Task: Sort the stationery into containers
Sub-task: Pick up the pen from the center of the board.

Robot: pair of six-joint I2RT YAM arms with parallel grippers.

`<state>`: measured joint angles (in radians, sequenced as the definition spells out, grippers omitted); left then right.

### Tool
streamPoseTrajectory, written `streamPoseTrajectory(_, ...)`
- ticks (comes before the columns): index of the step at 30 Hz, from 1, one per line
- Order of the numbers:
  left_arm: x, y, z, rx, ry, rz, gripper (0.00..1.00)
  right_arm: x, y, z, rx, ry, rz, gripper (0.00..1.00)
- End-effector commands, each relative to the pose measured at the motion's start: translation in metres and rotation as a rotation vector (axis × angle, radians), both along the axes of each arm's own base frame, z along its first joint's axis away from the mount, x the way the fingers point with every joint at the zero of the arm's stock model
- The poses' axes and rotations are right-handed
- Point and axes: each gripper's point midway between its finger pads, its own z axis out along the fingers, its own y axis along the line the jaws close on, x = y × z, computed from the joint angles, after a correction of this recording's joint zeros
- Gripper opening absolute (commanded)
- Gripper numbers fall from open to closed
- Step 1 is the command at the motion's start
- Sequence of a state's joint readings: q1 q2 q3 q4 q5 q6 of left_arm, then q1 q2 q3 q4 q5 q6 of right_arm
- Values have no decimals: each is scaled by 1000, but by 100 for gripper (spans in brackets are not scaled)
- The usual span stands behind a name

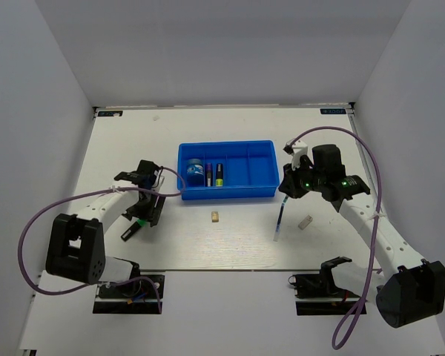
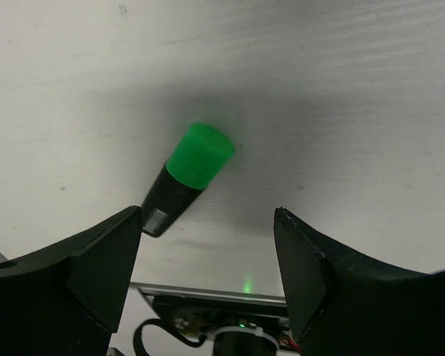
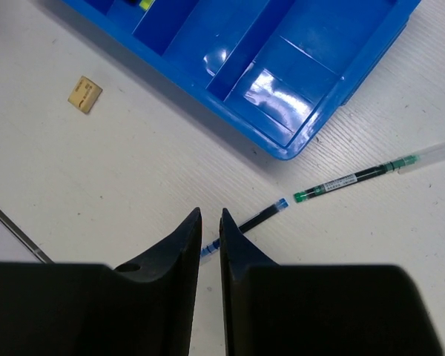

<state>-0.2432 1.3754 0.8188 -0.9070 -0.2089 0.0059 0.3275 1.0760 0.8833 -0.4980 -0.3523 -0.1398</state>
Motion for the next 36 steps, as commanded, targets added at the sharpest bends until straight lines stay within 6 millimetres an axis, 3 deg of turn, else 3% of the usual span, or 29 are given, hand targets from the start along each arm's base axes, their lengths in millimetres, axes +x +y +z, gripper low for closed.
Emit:
streamPoseTrajectory(1, 15, 12, -3, 64, -49, -75, 82, -2, 3, 7, 19, -25, 25, 19)
streamPoseTrajectory(5, 26, 9, -16, 47, -89, -110, 83, -3, 3, 8, 26, -21, 25, 19)
streamPoseTrajectory(7, 26, 17, -20, 60, -76, -97, 83, -5, 2, 6, 26, -10, 25, 19)
streamPoseTrajectory(14, 35, 15, -19, -12, -77, -88, 70, -5, 1, 6, 34, -11, 21, 19)
streamPoseTrajectory(25, 7, 2, -47, -143, 51, -69, 59, -4, 0, 9, 40, -20, 17, 19)
streamPoseTrajectory(29, 5, 0, -51, -147, 83, -45, 49, -3, -2, 11, 42, -25, 10, 19)
streamPoseTrajectory(34, 15, 3, -44, -128, 57, 7, 36, -5, -2, 12, 50, -21, 11, 19)
streamPoseTrajectory(36, 28, 3, -31, -128, 3, 15, 31, -3, -3, 11, 51, -22, 7, 23)
